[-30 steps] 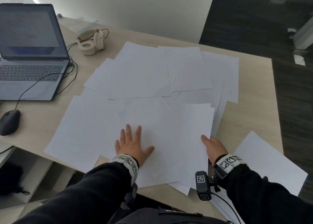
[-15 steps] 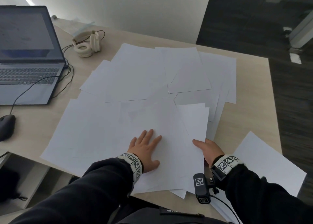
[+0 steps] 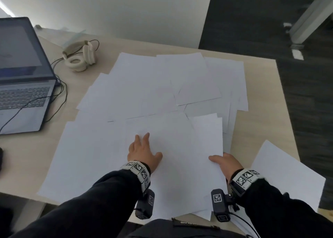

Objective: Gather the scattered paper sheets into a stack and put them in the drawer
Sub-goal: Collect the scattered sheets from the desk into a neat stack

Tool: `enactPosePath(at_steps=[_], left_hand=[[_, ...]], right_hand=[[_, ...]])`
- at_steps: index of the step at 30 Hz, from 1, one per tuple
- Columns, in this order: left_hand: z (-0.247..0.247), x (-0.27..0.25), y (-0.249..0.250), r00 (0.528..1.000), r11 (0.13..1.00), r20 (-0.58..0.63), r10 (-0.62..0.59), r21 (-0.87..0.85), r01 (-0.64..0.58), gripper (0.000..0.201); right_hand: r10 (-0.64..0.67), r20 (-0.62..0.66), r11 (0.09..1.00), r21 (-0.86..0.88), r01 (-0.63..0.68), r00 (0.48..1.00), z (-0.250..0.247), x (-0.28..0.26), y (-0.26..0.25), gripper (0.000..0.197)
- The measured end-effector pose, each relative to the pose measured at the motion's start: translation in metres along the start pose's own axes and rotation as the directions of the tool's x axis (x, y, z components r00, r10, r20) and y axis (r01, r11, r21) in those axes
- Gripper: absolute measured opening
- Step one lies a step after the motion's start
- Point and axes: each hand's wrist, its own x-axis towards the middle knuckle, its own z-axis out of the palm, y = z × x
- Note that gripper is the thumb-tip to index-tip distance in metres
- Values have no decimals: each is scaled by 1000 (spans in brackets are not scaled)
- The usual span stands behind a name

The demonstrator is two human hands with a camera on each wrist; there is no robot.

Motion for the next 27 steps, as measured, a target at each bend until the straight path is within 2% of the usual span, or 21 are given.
enactPosePath(at_steps=[4, 8, 11, 13, 18, 22, 27], left_hand=[[-2, 11, 8, 970, 973, 100, 220, -91, -211, 84], [-7, 22, 17, 916, 931, 183, 358, -148, -334, 78], [-23, 43, 16, 933, 936, 86, 351, -21, -350, 71], [-37, 64, 12, 953, 948, 21, 302, 102, -302, 72], [-65, 117, -9, 985, 952, 49, 165, 253, -172, 84], [-69, 124, -25, 973, 909, 95, 209, 347, -229, 83], [-67, 113, -43, 951, 860, 103, 290, 407, -306, 75]], right_hand=[[-7, 25, 1000, 19, 7, 1000, 12, -4, -5, 8], [-44, -4, 987, -154, 43, 999, 19, -5, -4, 17], [-55, -73, 983, -181, 41, 996, 14, -12, -3, 17], [-53, -154, 987, -158, 29, 987, 7, -17, -1, 14], [-19, -352, 998, -58, -2, 936, -13, -29, 3, 18], [13, -478, 1000, 8, -10, 878, -14, -29, 5, 20], [0, -549, 998, 58, 38, 836, -4, -33, -7, 15]])
